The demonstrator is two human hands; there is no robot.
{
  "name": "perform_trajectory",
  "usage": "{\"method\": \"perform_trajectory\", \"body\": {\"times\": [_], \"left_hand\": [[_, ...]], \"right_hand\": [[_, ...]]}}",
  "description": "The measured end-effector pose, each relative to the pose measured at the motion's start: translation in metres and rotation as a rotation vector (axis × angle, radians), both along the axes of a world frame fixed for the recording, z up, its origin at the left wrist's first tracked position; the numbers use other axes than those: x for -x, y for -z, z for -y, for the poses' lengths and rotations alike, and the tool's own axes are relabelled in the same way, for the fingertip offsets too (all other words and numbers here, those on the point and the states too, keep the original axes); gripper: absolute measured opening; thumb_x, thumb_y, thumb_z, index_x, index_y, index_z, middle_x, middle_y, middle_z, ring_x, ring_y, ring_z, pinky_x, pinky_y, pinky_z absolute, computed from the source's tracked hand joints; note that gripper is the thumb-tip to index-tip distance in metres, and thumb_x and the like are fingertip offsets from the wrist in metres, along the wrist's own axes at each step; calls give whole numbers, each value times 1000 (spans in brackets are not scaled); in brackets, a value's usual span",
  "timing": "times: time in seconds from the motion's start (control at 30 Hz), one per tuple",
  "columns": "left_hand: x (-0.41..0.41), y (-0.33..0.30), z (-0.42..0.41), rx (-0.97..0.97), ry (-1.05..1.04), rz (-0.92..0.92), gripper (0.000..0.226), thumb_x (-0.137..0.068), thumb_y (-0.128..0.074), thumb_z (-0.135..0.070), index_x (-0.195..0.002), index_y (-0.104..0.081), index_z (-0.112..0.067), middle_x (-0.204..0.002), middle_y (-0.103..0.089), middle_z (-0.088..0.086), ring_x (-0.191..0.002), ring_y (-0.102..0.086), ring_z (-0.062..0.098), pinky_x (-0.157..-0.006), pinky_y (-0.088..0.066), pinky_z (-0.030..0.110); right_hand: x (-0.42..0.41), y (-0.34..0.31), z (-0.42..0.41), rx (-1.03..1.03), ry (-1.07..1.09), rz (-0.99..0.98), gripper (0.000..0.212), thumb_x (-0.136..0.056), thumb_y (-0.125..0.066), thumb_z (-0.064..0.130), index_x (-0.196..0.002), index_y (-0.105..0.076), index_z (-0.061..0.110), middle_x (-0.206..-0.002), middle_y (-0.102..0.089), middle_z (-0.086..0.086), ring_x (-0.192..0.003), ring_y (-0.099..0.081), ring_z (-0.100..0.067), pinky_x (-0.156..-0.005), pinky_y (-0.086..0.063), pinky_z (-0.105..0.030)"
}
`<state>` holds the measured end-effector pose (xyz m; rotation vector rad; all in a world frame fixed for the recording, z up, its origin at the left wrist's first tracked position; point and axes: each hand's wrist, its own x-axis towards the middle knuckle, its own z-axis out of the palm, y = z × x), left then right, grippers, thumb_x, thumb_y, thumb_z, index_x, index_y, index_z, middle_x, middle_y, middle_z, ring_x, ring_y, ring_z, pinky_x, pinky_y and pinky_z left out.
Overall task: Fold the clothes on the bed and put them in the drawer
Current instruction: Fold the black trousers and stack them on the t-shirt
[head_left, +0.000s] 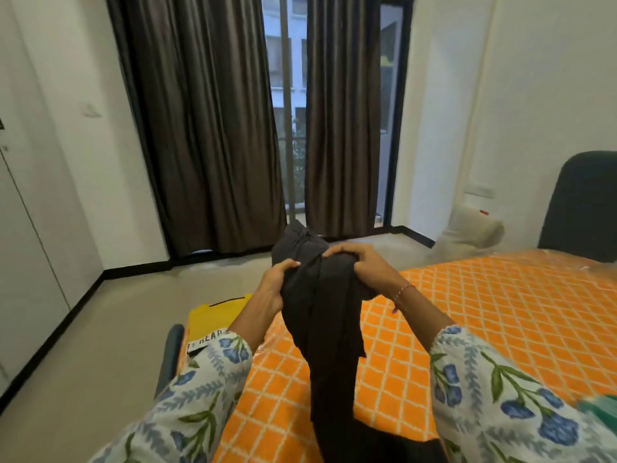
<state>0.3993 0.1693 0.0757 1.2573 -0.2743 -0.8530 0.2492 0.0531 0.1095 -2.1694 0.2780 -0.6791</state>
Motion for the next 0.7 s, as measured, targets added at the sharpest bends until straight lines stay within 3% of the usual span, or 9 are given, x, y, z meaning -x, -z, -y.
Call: {"method": "perform_trajectory", "body": {"times": [0.1, 0.17, 0.27, 0.33, 0.4, 0.47, 0.5, 0.6, 0.7], "left_hand": [[-5, -5, -3, 78, -64, -9, 23, -73, -61, -10, -94, -66, 0, -94, -68, 20, -82, -62, 32, -77, -51, 37], [0, -14, -10, 162, -52, -23, 14, -79, -54, -8, -82, -64, 1, -78, -67, 15, -74, -61, 28, -72, -50, 33], [-2, -19, -15, 238, -8, -8, 17, -72, -53, -8, -82, -63, 1, -83, -65, 15, -78, -61, 29, -75, -49, 33], [-3, -23, -22, 281, 31, -14, 34, -61, -60, -12, -91, -63, 2, -93, -64, 17, -84, -61, 30, -80, -48, 34], [-7, -24, -29, 283, 82, -21, 44, -48, -72, -13, -89, -67, 3, -90, -67, 17, -82, -65, 30, -79, -50, 33], [-8, -24, -34, 256, 127, 15, 21, -55, -67, -8, -74, -74, 0, -79, -71, 14, -71, -69, 25, -70, -55, 28], [-9, -23, -36, 240, 133, 25, 16, -66, -59, -3, -69, -75, -2, -75, -72, 12, -67, -70, 22, -68, -55, 28], [-15, -18, -37, 199, 106, 100, 30, -85, -44, 10, -86, -71, -4, -80, -73, 8, -71, -71, 19, -72, -54, 31], [-20, -15, -37, 93, 24, 267, 28, -83, -56, 9, -106, -59, -6, -103, -68, 10, -84, -65, 20, -70, -54, 29]], "right_hand": [[-5, 7, 12, 42, 321, -43, 54, -84, -55, -3, -135, -44, 9, -132, -49, -17, -119, -49, -30, -94, -42, -31], [-4, 11, 21, -231, 357, -226, 54, -87, -60, 9, -136, -38, 8, -129, -47, -17, -114, -51, -30, -88, -42, -35], [1, 15, 24, -726, 195, -404, 19, -93, -53, 11, -109, -53, 1, -97, -56, -16, -80, -58, -23, -74, -49, -34], [1, 20, 24, -1033, 95, -180, 15, -91, -42, 4, -87, -56, -1, -73, -65, -14, -64, -65, -23, -65, -54, -34], [-3, 23, 21, -1230, 42, 44, 31, -94, -41, 27, -89, -60, 3, -80, -69, -17, -73, -68, -29, -67, -55, -37], [-6, 13, 9, -1325, -39, 211, 51, -93, -42, 49, -92, -71, 7, -93, -70, -16, -83, -68, -32, -71, -56, -39], [-8, 5, 4, -1356, -86, 367, 52, -93, -42, 49, -86, -75, 9, -91, -71, -13, -81, -70, -29, -67, -58, -36], [-3, -29, -11, -1262, -208, 754, 54, -103, -27, 37, -83, -72, 14, -75, -73, -2, -74, -70, -16, -58, -56, -22], [10, -56, -18, -1088, -161, 844, 46, -105, -22, 26, -82, -60, 15, -56, -67, 8, -57, -65, -3, -50, -50, -15]]}}
